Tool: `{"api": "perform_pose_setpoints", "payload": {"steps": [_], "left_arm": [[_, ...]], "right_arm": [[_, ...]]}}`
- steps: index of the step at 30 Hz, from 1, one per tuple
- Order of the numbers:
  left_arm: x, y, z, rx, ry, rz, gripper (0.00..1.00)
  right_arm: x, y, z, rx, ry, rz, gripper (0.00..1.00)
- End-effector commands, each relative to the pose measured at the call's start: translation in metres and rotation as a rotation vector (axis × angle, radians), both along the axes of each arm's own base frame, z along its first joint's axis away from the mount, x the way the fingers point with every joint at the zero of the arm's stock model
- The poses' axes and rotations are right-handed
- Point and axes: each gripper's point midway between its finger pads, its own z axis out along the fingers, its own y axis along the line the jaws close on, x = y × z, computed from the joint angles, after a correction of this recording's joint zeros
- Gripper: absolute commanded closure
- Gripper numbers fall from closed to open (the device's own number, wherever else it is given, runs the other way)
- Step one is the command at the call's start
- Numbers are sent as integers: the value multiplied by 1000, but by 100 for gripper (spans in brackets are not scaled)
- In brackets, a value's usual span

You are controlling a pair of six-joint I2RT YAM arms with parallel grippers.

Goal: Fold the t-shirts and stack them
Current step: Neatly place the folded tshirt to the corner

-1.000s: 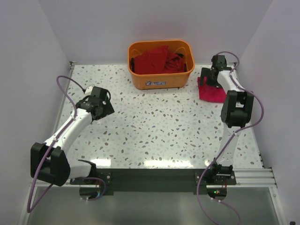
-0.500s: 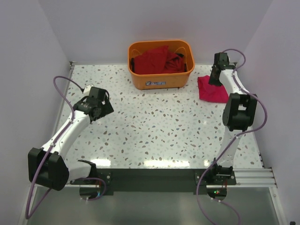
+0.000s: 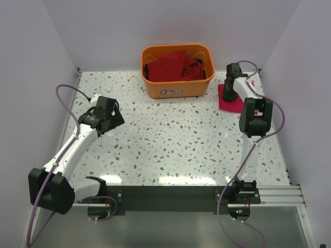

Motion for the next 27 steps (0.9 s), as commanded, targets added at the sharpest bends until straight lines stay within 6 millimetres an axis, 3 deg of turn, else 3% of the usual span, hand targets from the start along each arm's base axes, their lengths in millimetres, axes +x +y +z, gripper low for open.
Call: {"api": "perform_pose_setpoints", "payload": {"steps": [1, 3, 4, 5, 6, 7, 8, 9, 10, 11, 12, 14, 15, 17, 18, 20, 21, 27], "left_arm": [[-3, 4, 16, -2, -41, 3, 0], [-5, 5, 22, -4, -52, 2, 0], [-6, 5, 28, -9, -72, 2, 0], [-7, 5, 31, -11, -81, 4, 0], [-9, 6, 33, -12, -87, 4, 0], [-10, 6, 40, -18, -109, 4, 0], [-11, 7, 42, -20, -115, 4, 0], [-14, 7, 45, -24, -123, 9, 0], [-16, 8, 50, -28, -142, 17, 0], [-17, 9, 53, -31, -151, 17, 0], [-18, 9, 57, -31, -159, 17, 0], [-22, 12, 65, -28, -182, 23, 0], [-25, 13, 68, -27, -187, 26, 0], [-28, 16, 71, -23, -191, 37, 0], [-31, 16, 70, -26, -184, 40, 0], [-34, 15, 70, -42, -186, 39, 0], [-35, 13, 66, -52, -184, 36, 0], [-40, 14, 75, -74, -228, 48, 0]], "right_arm": [[4, -10, 76, -48, -87, -2, 61], [10, -8, 131, -41, -181, 9, 60], [3, -6, 147, -33, -184, 14, 55], [-5, -4, 185, -22, -255, 22, 50], [-11, 3, 200, 6, -279, 42, 48], [-21, 6, 215, 21, -302, 47, 35], [-38, 9, 247, 33, -366, 55, 20], [-55, 12, 239, 50, -341, 66, 2], [-66, 19, 242, 83, -354, 83, 1], [-91, 21, 270, 93, -425, 84, 1], [-112, 23, 237, 108, -354, 70, 1], [-137, 27, 235, 149, -405, 41, 1], [-166, 29, 219, 167, -403, 23, 1], [-184, 44, 217, 253, -472, 38, 1], [-207, 48, 206, 277, -487, 43, 1], [-218, 51, 201, 314, -532, 14, 1], [-227, 52, 186, 325, -519, -2, 1], [-254, 44, 194, 262, -578, 31, 1]]}}
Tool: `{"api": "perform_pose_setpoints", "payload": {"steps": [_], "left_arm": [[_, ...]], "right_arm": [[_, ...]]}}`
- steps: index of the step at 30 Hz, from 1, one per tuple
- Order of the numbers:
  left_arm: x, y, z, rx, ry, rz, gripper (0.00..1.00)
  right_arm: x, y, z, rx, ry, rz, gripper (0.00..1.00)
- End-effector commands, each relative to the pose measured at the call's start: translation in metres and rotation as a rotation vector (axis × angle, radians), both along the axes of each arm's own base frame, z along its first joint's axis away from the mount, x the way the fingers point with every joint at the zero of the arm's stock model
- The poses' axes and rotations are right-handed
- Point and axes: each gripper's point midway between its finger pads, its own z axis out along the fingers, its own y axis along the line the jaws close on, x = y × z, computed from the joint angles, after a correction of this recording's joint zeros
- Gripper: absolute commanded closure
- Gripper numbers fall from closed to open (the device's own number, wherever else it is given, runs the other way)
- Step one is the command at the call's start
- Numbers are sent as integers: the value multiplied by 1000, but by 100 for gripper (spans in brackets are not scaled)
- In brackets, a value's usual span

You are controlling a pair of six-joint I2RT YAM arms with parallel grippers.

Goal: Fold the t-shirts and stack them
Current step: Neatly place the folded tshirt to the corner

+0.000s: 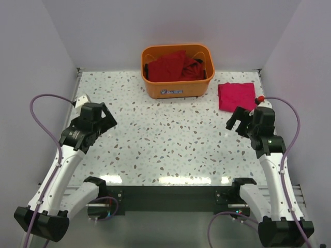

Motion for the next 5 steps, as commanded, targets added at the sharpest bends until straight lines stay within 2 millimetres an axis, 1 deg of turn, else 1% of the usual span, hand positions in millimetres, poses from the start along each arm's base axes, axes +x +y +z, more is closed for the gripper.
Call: {"api": "perform_pose_setpoints", "payload": {"steps": [1, 5], "left_arm": [[-4, 4, 13, -21, -43, 29, 0], [-7, 11, 22, -4, -55, 59, 0]], "right_arm": [[2, -3, 39, -23, -148, 4, 1], [-4, -11, 57, -57, -205, -30, 1]]}}
